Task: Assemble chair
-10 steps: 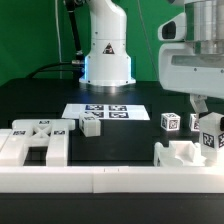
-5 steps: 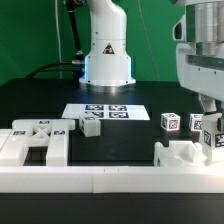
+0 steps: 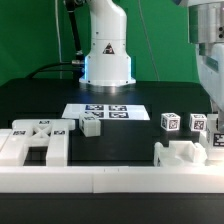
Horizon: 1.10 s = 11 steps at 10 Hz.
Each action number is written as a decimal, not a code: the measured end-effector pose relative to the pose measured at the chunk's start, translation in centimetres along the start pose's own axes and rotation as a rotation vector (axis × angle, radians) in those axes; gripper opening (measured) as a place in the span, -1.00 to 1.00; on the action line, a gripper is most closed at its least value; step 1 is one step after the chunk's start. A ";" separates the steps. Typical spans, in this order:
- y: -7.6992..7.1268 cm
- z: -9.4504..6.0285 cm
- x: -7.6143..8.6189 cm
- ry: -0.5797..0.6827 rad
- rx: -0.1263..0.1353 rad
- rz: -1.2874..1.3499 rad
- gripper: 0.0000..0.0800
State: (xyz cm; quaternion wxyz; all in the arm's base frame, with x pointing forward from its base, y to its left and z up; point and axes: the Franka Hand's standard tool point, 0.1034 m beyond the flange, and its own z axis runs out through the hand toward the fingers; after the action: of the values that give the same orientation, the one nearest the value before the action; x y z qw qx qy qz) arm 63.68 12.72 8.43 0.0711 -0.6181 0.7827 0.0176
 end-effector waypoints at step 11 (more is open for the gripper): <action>0.0 0.0 0.1 0.001 -0.004 -0.766 0.62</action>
Offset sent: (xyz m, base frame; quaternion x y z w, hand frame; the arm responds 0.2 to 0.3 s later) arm 0.0006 -0.0034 0.0030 -0.0118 -0.0121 -0.0548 0.9984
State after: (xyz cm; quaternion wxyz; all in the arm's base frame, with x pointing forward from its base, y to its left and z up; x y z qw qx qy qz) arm 63.65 12.64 8.45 0.0707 -0.8658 0.4952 -0.0089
